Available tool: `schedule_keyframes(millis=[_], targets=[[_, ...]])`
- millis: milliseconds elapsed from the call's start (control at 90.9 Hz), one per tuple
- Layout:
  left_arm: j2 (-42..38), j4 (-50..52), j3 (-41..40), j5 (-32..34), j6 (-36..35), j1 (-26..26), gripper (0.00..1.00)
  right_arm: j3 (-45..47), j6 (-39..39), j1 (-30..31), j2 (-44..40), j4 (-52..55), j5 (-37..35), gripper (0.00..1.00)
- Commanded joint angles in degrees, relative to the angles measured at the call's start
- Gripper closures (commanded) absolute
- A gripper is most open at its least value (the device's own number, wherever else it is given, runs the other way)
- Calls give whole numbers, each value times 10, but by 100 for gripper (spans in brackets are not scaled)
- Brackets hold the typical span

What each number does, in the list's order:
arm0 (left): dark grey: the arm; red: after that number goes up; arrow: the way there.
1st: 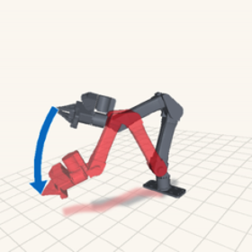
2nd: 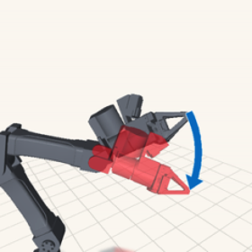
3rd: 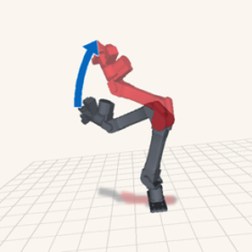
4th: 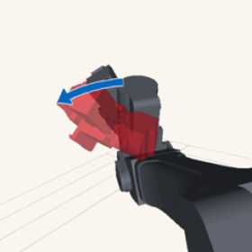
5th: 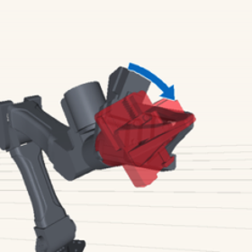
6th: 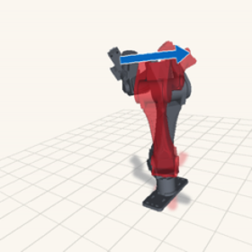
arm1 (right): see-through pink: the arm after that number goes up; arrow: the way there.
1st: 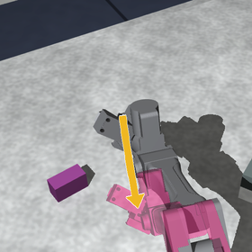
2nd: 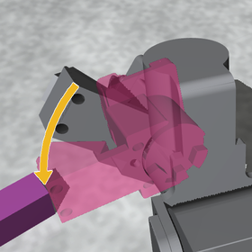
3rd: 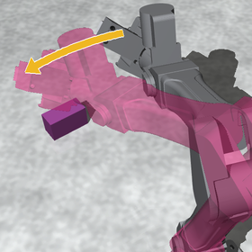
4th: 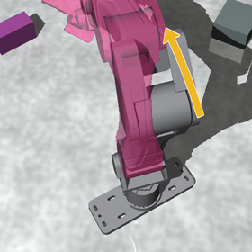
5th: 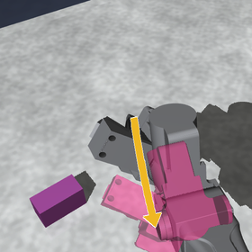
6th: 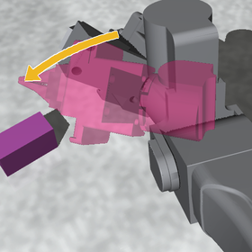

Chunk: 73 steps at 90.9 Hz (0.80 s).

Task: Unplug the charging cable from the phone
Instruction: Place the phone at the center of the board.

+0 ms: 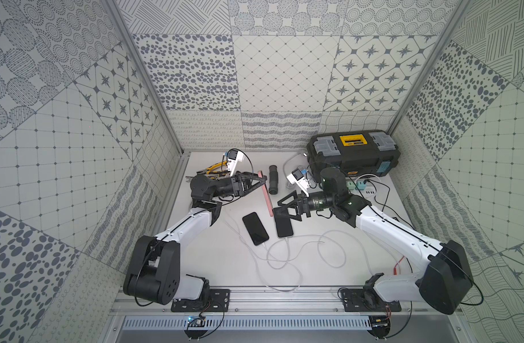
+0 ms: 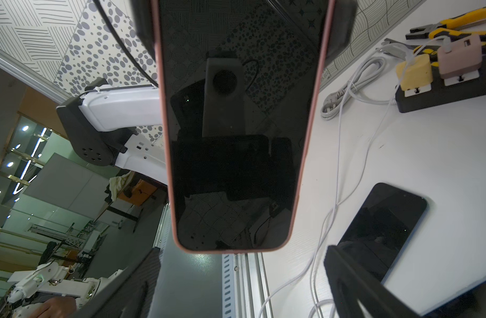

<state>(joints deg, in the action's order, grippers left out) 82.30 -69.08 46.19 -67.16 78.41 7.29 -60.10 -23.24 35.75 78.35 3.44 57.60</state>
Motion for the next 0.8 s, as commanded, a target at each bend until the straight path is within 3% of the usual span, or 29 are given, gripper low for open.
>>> schedule_keyframes(millis=[0,792], targets=[[0,-52,2,10,8,4,100,-29,-8,0,19,-12,18,3],[4,-51,3,10,6,10,100,-85,-17,31,74,-27,26,4]])
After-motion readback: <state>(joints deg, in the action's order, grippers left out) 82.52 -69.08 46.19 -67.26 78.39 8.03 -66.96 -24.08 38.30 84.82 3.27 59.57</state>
